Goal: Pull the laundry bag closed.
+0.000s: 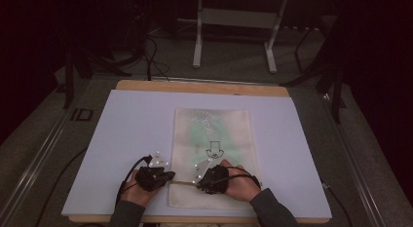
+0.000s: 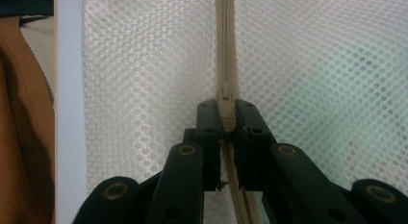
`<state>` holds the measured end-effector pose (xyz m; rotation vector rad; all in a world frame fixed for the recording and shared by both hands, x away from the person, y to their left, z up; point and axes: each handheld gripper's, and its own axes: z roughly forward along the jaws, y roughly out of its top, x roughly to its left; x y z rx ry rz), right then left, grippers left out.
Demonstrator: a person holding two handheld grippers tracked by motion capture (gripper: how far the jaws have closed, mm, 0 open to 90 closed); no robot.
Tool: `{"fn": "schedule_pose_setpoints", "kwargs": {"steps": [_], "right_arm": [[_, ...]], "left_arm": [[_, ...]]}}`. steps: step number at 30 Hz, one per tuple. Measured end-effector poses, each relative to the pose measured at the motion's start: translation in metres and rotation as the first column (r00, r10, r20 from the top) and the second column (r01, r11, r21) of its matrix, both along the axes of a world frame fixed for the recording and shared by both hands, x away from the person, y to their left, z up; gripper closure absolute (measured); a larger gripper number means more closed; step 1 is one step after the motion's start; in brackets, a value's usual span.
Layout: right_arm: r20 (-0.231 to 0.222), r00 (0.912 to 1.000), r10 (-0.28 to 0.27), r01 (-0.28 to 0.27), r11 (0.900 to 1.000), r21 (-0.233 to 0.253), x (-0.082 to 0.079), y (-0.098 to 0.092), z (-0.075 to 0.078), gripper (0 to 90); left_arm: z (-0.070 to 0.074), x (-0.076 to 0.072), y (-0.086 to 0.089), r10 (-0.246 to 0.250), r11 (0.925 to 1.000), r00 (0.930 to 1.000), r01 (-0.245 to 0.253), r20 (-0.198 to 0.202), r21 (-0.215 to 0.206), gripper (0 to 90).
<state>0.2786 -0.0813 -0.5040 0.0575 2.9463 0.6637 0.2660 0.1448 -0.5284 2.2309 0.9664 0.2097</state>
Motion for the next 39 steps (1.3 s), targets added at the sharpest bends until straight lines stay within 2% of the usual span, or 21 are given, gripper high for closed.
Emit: {"fn": "schedule_pose_setpoints", "kwargs": {"steps": [16,31,39], "right_arm": [[-0.003,1.0,-0.004,0.004,1.0,-0.012,-0.001,-0.011,0.0,82.2],[-0.014,0.9997,-0.02,0.02,1.0,-0.001,-0.001,-0.022,0.002,82.2],[-0.02,0.9992,-0.033,0.033,0.999,0.001,-0.002,-0.033,0.002,82.3]], "left_arm": [[0.0,0.0,0.0,0.001,1.0,1.0,-0.001,-0.002,-0.002,89.5],[0.0,0.0,0.0,0.002,1.0,1.0,-0.002,-0.004,-0.006,89.5],[0.0,0.0,0.0,0.003,1.0,1.0,-0.003,-0.003,-0.007,89.6]]}}
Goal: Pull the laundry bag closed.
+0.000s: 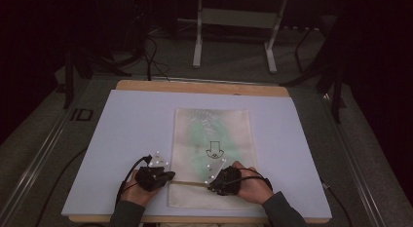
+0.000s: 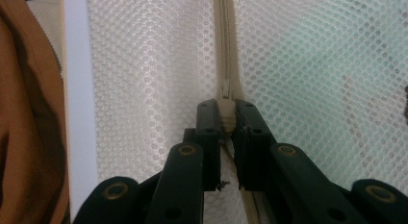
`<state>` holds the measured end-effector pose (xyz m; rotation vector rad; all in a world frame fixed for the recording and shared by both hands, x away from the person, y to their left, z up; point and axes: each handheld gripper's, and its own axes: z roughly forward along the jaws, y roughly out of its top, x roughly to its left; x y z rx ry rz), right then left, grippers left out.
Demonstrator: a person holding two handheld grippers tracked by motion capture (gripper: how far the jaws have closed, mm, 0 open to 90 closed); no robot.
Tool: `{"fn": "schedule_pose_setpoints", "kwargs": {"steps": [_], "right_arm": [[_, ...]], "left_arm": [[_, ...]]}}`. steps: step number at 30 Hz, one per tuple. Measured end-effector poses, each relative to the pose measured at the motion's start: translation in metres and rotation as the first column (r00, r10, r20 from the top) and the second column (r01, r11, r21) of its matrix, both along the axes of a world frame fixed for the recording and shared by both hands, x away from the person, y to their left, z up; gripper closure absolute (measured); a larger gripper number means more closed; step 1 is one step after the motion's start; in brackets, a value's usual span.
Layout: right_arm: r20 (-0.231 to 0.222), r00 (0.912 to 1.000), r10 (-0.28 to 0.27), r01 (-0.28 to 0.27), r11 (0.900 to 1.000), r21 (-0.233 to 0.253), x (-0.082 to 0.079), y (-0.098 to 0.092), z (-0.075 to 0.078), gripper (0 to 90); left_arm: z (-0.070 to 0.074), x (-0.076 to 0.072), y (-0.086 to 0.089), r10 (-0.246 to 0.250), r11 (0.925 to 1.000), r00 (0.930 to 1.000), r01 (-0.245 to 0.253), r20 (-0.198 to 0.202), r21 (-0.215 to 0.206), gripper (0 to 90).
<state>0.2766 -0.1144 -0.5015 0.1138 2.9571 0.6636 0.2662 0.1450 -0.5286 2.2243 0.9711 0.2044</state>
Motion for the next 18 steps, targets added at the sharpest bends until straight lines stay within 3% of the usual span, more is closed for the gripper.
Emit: {"fn": "schedule_pose_setpoints", "kwargs": {"steps": [18], "right_arm": [[-0.008,0.9997,-0.023,0.023,1.0,0.013,-0.001,-0.017,0.0,82.3]], "left_arm": [[0.0,0.0,0.0,-0.003,1.0,1.0,0.003,0.0,0.004,89.5]]}}
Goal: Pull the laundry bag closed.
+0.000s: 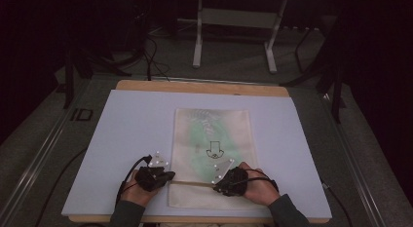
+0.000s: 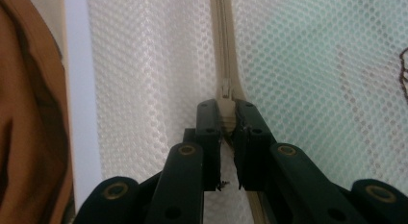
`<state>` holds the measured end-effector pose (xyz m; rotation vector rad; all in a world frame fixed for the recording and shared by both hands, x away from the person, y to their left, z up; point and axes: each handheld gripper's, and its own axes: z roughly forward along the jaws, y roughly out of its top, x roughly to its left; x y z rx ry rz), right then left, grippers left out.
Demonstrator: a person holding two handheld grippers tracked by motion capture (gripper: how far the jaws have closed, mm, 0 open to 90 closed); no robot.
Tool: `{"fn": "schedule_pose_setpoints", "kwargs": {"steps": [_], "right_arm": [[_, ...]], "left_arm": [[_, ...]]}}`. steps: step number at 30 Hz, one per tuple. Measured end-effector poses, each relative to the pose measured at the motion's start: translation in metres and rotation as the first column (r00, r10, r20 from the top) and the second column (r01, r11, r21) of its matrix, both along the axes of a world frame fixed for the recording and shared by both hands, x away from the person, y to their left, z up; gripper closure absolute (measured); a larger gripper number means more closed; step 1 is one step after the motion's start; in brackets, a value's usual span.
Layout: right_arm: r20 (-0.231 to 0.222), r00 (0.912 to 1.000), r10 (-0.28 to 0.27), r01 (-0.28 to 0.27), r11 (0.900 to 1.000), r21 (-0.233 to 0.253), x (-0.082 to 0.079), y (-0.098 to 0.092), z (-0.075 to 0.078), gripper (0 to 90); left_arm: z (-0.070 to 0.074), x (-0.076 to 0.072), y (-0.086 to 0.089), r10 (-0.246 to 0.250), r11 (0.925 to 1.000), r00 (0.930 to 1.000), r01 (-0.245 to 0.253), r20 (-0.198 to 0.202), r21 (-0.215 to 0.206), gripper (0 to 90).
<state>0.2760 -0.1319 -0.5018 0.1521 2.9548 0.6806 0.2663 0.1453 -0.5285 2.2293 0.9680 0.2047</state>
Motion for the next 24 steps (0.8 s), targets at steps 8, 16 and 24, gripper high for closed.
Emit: {"fn": "schedule_pose_setpoints", "kwargs": {"steps": [8,16,24], "right_arm": [[-0.007,0.9999,-0.016,0.016,1.0,0.006,0.001,-0.008,-0.001,82.3],[-0.009,0.9994,-0.033,0.033,0.999,0.01,0.001,-0.017,-0.001,82.3],[-0.016,0.9986,-0.05,0.05,0.998,0.029,0.001,-0.027,-0.002,82.2]], "left_arm": [[0.0,0.0,0.0,-0.001,1.0,1.0,0.001,0.0,-0.001,89.6],[0.0,0.0,0.0,0.001,1.0,1.0,-0.001,-0.001,-0.001,89.6],[0.0,0.0,0.0,0.0,1.0,1.0,0.0,0.0,0.002,89.6]]}}
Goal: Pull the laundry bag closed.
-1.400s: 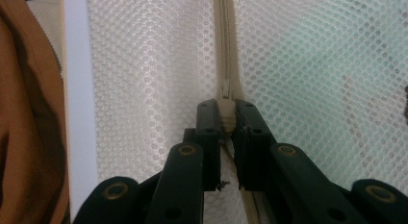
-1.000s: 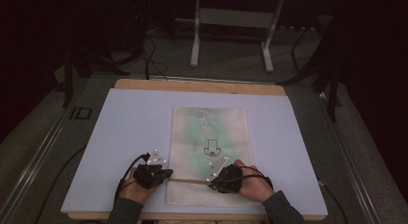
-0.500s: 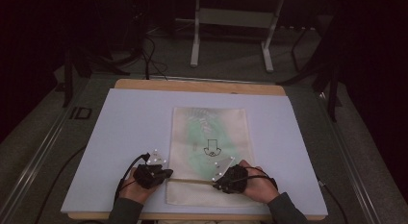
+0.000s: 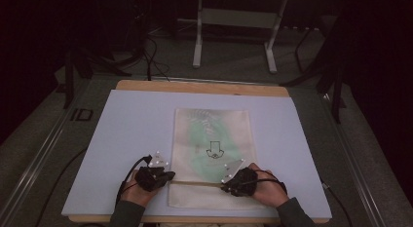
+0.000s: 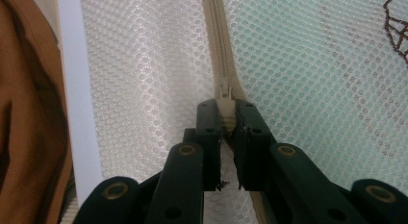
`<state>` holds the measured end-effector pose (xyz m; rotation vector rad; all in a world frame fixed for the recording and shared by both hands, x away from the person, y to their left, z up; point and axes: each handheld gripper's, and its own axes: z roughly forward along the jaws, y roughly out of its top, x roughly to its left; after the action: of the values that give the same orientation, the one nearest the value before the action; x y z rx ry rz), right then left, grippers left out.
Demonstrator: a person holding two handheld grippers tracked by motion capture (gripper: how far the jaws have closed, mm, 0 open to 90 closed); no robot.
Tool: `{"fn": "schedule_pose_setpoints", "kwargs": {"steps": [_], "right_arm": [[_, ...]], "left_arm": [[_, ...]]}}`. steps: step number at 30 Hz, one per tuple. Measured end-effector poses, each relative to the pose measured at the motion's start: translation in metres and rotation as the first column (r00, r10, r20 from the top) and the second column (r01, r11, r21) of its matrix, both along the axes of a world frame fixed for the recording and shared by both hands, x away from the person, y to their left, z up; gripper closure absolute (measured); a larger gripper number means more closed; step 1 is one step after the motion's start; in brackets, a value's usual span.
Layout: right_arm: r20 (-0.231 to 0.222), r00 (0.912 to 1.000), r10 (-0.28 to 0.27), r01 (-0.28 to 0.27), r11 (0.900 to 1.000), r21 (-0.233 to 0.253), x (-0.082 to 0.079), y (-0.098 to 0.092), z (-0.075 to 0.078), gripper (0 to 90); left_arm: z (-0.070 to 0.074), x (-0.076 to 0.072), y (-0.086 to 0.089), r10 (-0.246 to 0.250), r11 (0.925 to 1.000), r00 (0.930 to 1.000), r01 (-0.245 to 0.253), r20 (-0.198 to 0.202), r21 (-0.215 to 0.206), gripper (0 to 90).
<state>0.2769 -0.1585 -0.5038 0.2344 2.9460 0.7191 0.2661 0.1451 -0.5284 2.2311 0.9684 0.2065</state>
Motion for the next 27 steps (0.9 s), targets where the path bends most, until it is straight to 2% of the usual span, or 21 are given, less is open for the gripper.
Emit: {"fn": "schedule_pose_setpoints", "kwargs": {"steps": [13,27], "right_arm": [[-0.002,0.9999,-0.011,0.011,1.0,0.007,0.0,-0.004,-0.001,82.3],[0.0,0.9991,-0.043,0.043,0.999,0.014,-0.002,-0.02,0.002,82.3]], "left_arm": [[0.0,0.0,0.0,0.001,1.0,1.0,-0.001,0.001,0.001,89.5],[0.0,0.0,0.0,0.0,1.0,1.0,0.0,0.001,0.001,89.6]]}}
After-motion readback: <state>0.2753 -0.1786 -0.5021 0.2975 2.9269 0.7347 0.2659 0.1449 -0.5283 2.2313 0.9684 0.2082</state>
